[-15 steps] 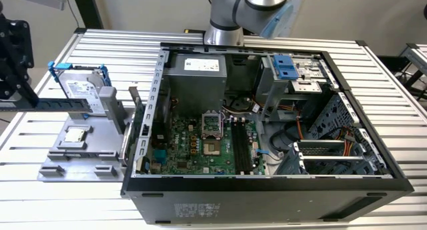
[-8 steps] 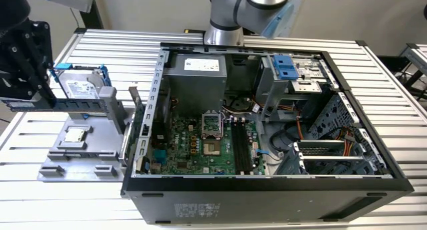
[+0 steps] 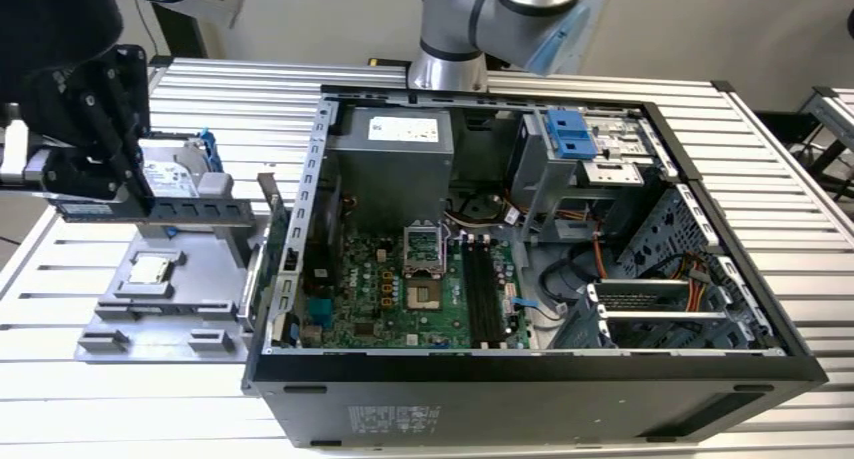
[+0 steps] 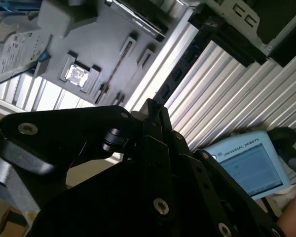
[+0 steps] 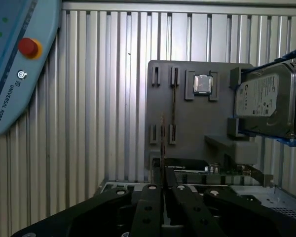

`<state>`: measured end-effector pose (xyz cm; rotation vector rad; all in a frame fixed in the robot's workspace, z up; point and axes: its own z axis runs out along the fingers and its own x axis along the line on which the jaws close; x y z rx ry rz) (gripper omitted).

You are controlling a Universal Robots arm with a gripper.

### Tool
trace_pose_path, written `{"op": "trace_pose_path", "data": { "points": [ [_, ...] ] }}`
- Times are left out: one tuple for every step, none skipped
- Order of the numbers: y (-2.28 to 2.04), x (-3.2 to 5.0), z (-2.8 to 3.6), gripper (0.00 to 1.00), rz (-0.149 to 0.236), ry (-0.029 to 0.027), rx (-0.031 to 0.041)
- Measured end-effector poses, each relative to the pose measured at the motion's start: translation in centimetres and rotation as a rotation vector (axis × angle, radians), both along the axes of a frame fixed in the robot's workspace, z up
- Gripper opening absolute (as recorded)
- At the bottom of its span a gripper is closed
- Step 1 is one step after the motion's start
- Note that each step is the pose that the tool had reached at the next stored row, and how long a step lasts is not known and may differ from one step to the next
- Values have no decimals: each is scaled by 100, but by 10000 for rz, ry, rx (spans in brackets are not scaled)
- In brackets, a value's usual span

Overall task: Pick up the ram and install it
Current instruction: 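Pick up the ram and move it above insertion slot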

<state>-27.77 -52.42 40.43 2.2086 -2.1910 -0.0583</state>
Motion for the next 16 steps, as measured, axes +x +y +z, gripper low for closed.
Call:
{"op": "trace_pose_path", "data": {
  "points": [
    [0,39,0,0,-1,0,1],
    [0,72,0,0,-1,0,1],
    [0,104,-1,0,0,0,2],
    [0,133,-1,0,0,0,2],
    [0,158,0,0,0,0,1],
    [0,170,0,0,1,0,2],
    [0,170,-1,0,1,0,1],
    [0,170,-1,0,-1,0,1],
    [0,170,0,0,-1,1,1],
    [0,171,-1,0,-1,0,1],
    [0,172,0,0,-1,1,1],
    [0,179,0,0,2,1,1],
    [0,190,1,0,2,1,0],
    [0,211,0,0,0,1,0],
    [0,237,0,0,0,1,0],
    [0,265,0,0,-1,1,0]
  ]
}}
